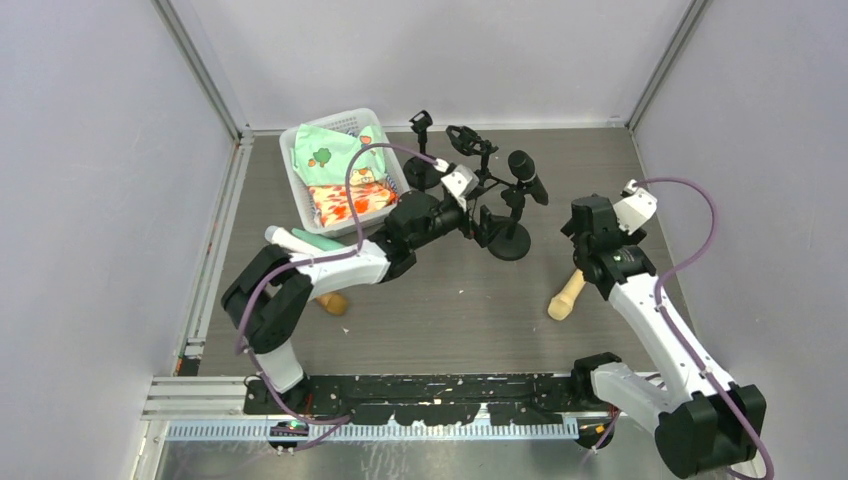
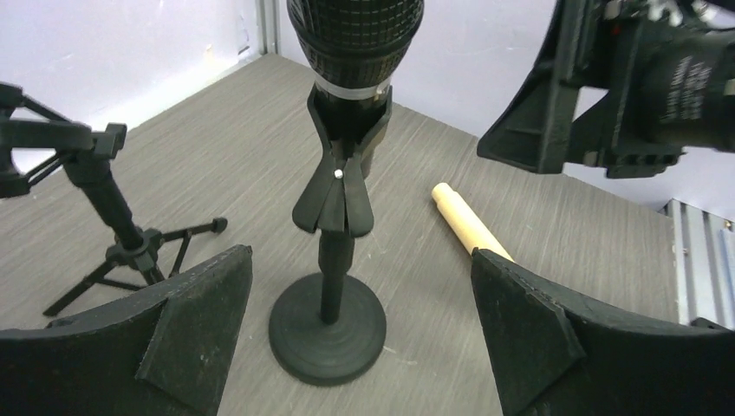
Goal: Attach the microphones to the stand
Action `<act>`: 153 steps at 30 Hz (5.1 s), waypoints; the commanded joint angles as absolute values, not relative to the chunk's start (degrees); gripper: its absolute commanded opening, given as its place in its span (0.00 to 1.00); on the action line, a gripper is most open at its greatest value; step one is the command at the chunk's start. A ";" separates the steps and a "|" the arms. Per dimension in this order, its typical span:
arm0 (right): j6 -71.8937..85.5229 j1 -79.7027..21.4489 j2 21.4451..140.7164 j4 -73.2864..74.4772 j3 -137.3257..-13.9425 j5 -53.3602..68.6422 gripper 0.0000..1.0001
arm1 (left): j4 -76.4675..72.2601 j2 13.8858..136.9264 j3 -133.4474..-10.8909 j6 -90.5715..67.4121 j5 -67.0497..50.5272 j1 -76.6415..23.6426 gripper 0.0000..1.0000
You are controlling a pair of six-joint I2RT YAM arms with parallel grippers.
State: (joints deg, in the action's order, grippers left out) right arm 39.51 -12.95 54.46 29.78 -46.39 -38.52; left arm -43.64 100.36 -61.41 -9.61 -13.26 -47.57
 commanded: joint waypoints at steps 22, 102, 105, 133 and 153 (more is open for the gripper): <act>45.97 4.77 72.52 28.87 -39.72 -15.43 0.82 | -21.14 77.95 -49.65 -14.48 -1.43 -47.72 1.00; 35.59 6.83 27.70 42.35 -61.36 -9.23 0.01 | -30.75 157.31 -127.09 -9.75 -0.50 -59.15 0.00; 35.25 6.77 27.51 42.30 -61.06 -9.23 0.01 | -29.31 157.82 -128.53 -9.37 1.21 -59.09 0.01; 30.46 6.68 28.15 30.69 -59.99 -4.55 0.01 | -53.06 116.85 -66.26 -14.82 2.05 -59.82 1.00; 11.60 -13.51 45.40 3.47 -60.28 10.61 0.01 | -0.98 64.84 -59.07 -20.54 1.71 -51.16 1.00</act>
State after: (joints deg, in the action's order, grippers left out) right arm 23.18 -1.48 42.39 10.26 -56.10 14.74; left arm -15.51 70.63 -54.74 -17.41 3.14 -56.73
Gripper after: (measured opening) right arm 0.401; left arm 0.996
